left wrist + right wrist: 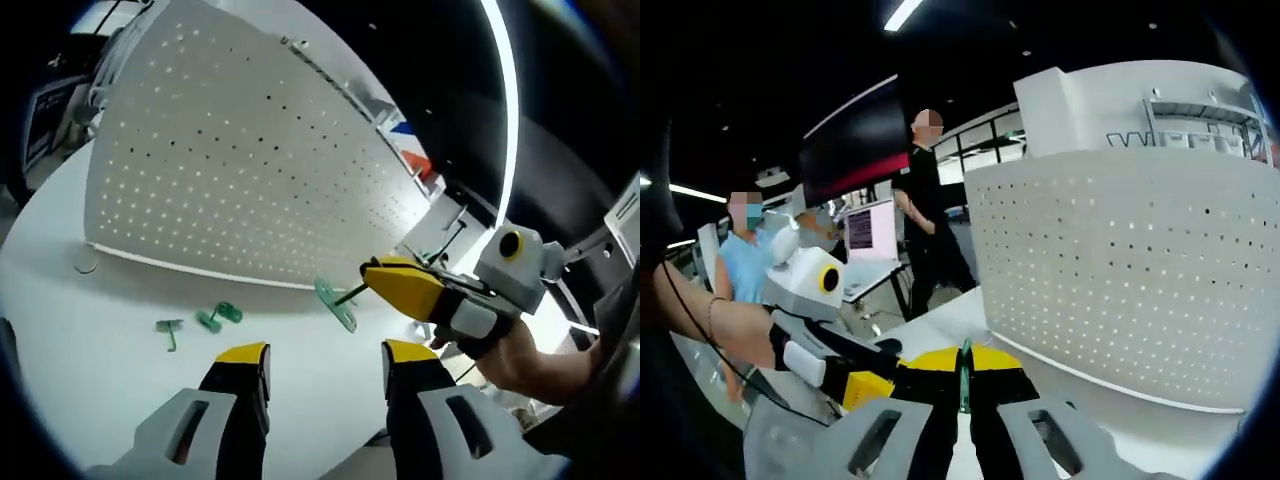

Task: Insert the hook assembly into the mounting plate slot until the hook locks in place.

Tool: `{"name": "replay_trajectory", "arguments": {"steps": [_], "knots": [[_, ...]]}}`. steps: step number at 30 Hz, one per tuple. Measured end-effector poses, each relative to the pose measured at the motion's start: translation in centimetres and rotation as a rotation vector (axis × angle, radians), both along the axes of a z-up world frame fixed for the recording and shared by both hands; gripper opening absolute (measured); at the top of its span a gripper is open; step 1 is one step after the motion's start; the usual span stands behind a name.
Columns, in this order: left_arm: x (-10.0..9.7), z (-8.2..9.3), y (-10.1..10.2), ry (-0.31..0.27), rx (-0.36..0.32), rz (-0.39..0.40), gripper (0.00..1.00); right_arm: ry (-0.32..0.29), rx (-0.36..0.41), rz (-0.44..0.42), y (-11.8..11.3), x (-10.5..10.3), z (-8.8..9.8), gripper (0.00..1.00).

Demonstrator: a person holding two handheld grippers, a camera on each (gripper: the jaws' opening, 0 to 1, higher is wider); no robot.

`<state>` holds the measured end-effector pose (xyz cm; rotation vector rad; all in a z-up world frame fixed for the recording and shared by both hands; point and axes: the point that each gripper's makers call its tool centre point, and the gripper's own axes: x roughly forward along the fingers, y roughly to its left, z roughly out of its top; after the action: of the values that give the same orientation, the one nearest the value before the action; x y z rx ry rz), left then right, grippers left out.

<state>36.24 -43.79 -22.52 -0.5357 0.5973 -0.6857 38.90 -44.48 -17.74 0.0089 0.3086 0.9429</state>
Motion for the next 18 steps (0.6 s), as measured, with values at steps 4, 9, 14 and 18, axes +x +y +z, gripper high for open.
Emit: {"name": "replay_trajectory", "arguments": {"steps": [4, 9, 14, 18], "knots": [[-0.2, 0.3, -0.2, 0.017, -0.035, 0.003, 0.41, -0.002, 0.013, 0.004, 0.2, -0.4, 0.3, 0.0], [-0.2, 0.6, -0.2, 0.031, -0.072, 0.01, 0.38, -0.01, 0.02, 0.016, 0.7, -1.0, 0.8, 0.0], [-0.3, 1.1, -0.2, 0.042, -0.112, 0.019, 0.31, -0.019, 0.026, 0.02, 1.0, -1.3, 1.0, 0.0], [-0.4, 1.4, -0.1, 0.067, -0.173, 0.03, 0.24, -0.026, 0.031, 0.027, 1.2, -1.6, 1.3, 0.0]]}}
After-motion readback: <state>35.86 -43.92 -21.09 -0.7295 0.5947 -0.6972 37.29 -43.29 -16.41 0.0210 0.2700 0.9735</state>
